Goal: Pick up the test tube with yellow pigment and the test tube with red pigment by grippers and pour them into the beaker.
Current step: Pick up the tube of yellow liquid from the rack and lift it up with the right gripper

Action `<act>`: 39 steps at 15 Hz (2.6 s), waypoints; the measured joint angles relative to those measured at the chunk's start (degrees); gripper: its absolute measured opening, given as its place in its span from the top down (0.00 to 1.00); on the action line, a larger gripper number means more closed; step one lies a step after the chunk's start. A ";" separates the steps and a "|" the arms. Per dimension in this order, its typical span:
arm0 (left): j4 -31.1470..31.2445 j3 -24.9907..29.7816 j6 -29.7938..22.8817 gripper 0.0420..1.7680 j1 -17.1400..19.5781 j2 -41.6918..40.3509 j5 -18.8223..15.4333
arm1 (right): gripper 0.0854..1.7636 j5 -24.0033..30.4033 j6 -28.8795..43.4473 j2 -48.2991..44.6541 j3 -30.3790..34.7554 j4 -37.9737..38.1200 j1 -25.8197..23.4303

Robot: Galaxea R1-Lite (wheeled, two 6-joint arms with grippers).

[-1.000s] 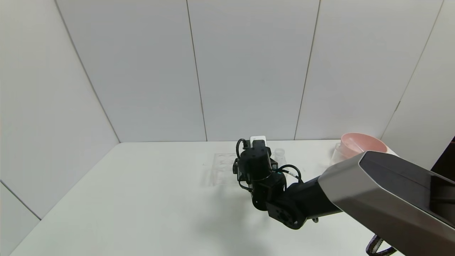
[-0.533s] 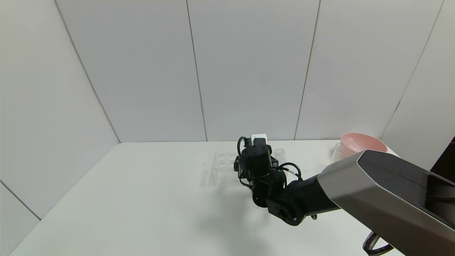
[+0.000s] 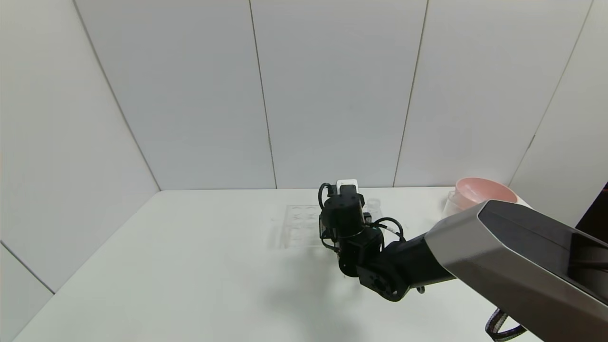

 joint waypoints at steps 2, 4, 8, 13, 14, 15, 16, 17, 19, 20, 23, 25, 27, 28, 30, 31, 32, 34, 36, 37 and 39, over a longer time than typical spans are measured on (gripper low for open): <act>-0.02 0.00 0.00 0.03 0.00 0.00 0.00 | 0.74 0.01 0.02 -0.01 0.11 0.00 0.00; -0.02 0.00 0.00 0.03 0.00 0.00 0.00 | 0.74 0.01 0.02 -0.06 0.17 -0.02 0.00; -0.02 0.00 0.00 0.03 0.00 0.00 0.00 | 0.74 -0.05 0.06 -0.26 0.39 -0.22 0.00; -0.02 0.00 0.00 0.03 0.00 0.00 0.00 | 0.74 0.11 -1.69 -4.01 2.60 0.72 0.21; -0.02 0.00 0.00 0.03 0.00 0.00 0.00 | 0.74 0.06 -2.24 -5.24 2.85 0.74 0.35; -0.02 0.00 0.00 0.03 0.00 0.00 0.00 | 0.74 0.06 -2.77 -6.31 2.93 0.88 0.44; 0.00 0.00 0.00 0.03 0.00 0.00 0.00 | 0.74 -0.02 -3.21 -7.20 2.82 0.91 0.51; -0.02 0.00 0.02 0.03 0.00 0.00 0.00 | 0.74 -0.02 -3.74 -8.03 2.60 0.90 0.57; 0.00 0.00 0.00 0.03 0.00 0.00 -0.02 | 0.74 0.00 -4.46 -9.35 2.40 0.90 0.60; -0.02 0.00 0.02 0.03 0.00 0.00 0.00 | 0.74 0.00 -4.51 -9.81 2.38 0.91 0.62; 0.00 0.00 0.00 0.03 0.00 0.00 0.00 | 0.74 0.00 -4.49 -10.51 2.24 0.88 0.68; 0.00 0.00 0.00 0.03 0.00 0.00 0.00 | 0.74 0.00 -4.49 -10.59 2.21 0.85 0.79; 0.00 0.00 0.00 0.03 0.00 0.00 0.00 | 0.74 0.00 -4.49 -10.59 2.18 0.83 0.82; 0.00 0.00 0.00 0.03 0.00 0.00 0.00 | 0.74 0.01 -4.51 -10.59 2.16 0.85 0.79; 0.00 0.00 0.02 0.03 0.00 0.00 0.00 | 0.74 0.00 -4.66 -10.65 2.51 0.90 0.79; 0.00 0.00 0.00 0.03 0.00 0.00 0.00 | 0.74 0.09 -4.77 -10.86 3.06 0.94 0.82; 0.00 0.00 0.02 0.03 0.00 0.00 0.00 | 0.74 0.59 -4.82 -11.25 3.97 0.91 0.77; -0.02 0.00 0.02 0.03 0.00 0.00 0.00 | 0.74 3.36 -4.82 -13.04 7.86 0.74 0.62; 0.00 0.00 0.02 0.03 0.00 0.00 0.00 | 0.74 6.70 -4.77 -15.95 13.62 0.12 0.44; 0.00 0.00 0.00 0.03 0.00 0.00 0.00 | 0.74 8.95 -4.73 -18.18 17.02 0.01 0.13; 0.00 0.00 0.02 0.03 0.00 0.00 0.00 | 0.74 13.58 -4.73 -23.19 23.44 0.26 -1.08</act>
